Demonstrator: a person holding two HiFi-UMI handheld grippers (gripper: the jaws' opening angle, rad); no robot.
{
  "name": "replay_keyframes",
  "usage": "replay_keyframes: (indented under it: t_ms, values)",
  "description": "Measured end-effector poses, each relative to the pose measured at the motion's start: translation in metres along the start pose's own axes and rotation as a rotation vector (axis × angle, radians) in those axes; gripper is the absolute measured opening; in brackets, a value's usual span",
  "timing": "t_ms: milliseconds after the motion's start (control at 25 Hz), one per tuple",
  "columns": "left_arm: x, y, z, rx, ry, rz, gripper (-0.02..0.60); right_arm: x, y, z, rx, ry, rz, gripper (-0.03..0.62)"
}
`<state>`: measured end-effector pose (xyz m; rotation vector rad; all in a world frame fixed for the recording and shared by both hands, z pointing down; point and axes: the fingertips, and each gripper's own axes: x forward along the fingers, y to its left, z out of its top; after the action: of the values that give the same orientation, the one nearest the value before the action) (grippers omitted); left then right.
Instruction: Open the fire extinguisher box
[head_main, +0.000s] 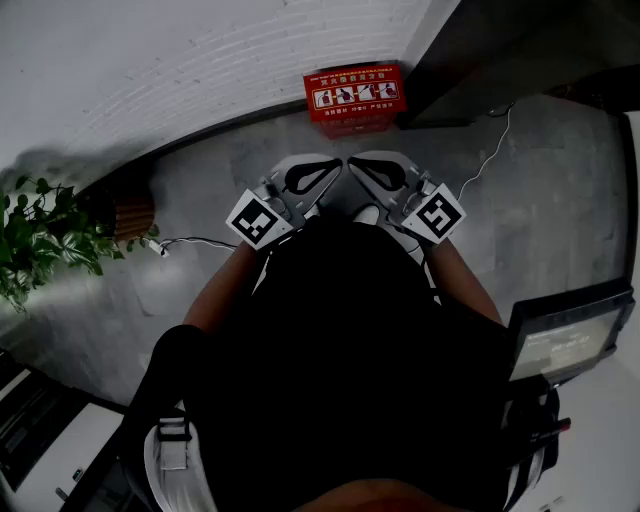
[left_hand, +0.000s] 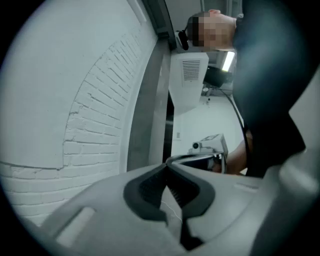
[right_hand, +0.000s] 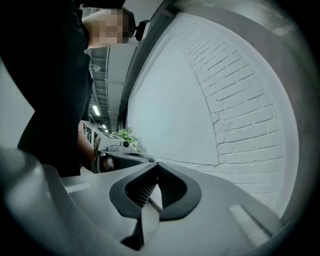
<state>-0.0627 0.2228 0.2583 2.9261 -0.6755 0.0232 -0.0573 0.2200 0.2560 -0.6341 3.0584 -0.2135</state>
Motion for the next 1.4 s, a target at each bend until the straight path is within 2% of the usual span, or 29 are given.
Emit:
replay_keyframes:
  t_ms: [200, 480, 680, 1120, 1400]
  values:
    - [0.019, -0.014, -0.005, 0.009, 0.021, 0.029, 0.002, -0.026, -0.007, -0.004, -0.001, 0.003, -0.008, 0.008]
    - [0.058, -0.020, -0.005, 0.010, 0.037, 0.076, 0.002, -0.050, -0.035, -0.002, 0.022, -0.011, 0.027, 0.008]
    - [0.067, -0.019, -0.009, -0.015, 0.049, 0.092, 0.002, -0.054, -0.045, -0.003, 0.036, -0.004, 0.033, 0.008]
    - [0.078, 0.040, -0.020, -0.044, 0.026, 0.100, 0.002, -0.022, -0.089, -0.010, 0.042, 0.022, 0.018, 0.008]
    - [0.091, 0.098, -0.005, -0.058, -0.033, 0.091, 0.002, 0.011, -0.140, 0.002, 0.035, 0.064, -0.021, 0.008]
